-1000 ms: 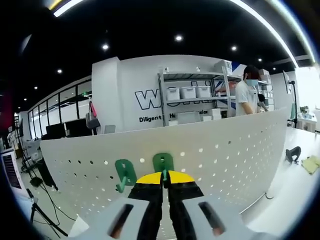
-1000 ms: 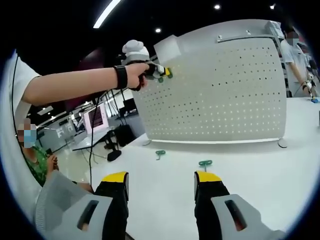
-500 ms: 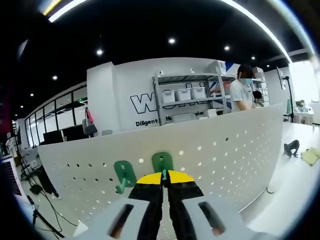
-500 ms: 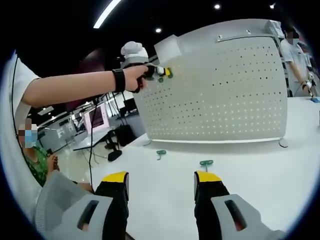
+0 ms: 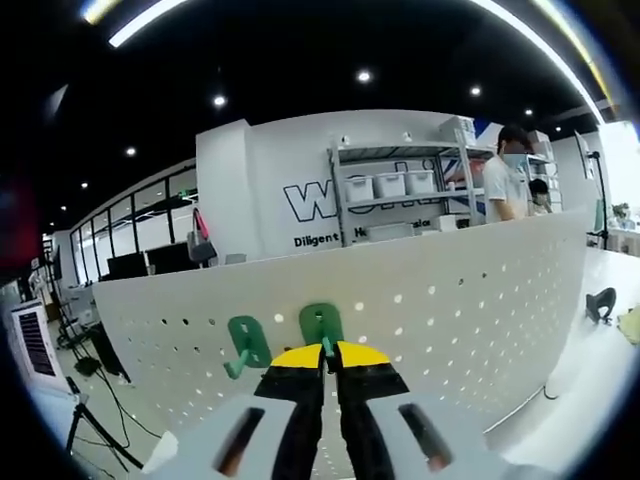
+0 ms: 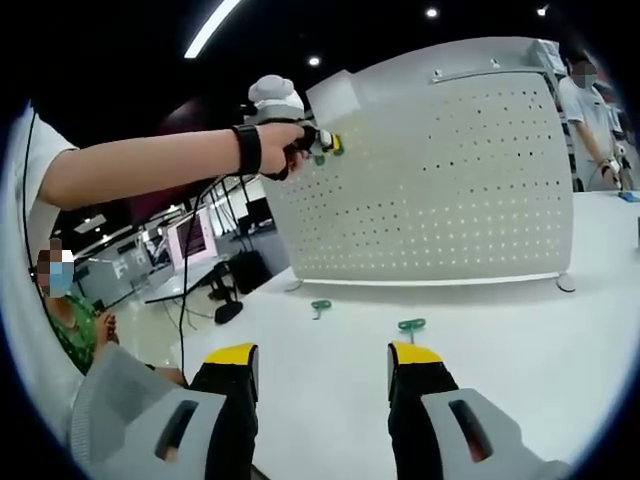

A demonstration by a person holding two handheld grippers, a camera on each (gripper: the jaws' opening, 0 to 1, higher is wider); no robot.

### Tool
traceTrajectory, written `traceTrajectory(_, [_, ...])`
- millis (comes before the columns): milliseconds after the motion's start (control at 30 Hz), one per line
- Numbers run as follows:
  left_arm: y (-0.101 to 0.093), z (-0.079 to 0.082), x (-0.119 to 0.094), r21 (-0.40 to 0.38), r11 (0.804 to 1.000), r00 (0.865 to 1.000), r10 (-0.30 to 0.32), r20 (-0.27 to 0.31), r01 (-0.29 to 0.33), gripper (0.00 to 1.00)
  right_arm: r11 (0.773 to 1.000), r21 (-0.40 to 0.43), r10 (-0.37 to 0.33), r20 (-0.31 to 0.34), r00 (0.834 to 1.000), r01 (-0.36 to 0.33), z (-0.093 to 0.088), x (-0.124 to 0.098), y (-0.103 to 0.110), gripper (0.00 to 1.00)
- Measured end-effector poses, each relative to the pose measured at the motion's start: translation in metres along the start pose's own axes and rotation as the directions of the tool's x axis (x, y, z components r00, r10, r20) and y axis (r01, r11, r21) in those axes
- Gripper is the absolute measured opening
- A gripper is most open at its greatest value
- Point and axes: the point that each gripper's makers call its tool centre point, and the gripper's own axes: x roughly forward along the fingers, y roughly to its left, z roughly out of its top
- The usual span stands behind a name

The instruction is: Insert the hook assembly into the mounting plate slot until the hook locks in place.

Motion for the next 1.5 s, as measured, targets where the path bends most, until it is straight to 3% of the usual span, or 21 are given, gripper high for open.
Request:
traceTrajectory(267, [0.0007,-0.0056,0.0011,0.016,0.998,0.998,-0.057,0.000,0.057,0.04,1.000,-0.005,0.006,-0.008,1.000,-0.006,-0.0013,0.0018,0.0012,0.52])
traceTrajectory(567, [0.0039,-0.0031,-0.0025,0.021,0.997,0.997,-0.074,0.030,0.074,0.03,1.000,-0.007,0.014,-0.015,1.000,-0.014,-0.0040,0.0025,0.0042,0.51])
traceTrajectory(933, [0.0051,-0.0061,0.0029,-0.010,0.997,0.997,-0.081,0.016,0.081,0.02,1.000,-0.002,0.006,-0.008,1.000,-0.006,-0.0025,0.0006,0.0016,0.51])
traceTrajectory(1167, [0.0036,-0.0070,0.0010,0.017,0.996,0.996,-0.089,0.008,0.088,0.03,1.000,-0.002,0.009,-0.011,1.000,-0.009,-0.0034,0.0014,0.0029,0.51])
traceTrajectory(1300, [0.0058,-0.0065,0.0012,-0.014,0.996,0.996,-0.093,0.001,0.093,0.04,1.000,-0.007,0.011,-0.017,1.000,-0.012,-0.0042,0.0021,0.0032,0.51])
traceTrajectory(1500, [0.0041,0.0025,-0.0019,-0.009,0.996,0.995,-0.089,0.037,0.089,0.05,1.000,-0.003,0.006,-0.020,1.000,-0.007,-0.0058,0.0015,0.0015,0.51])
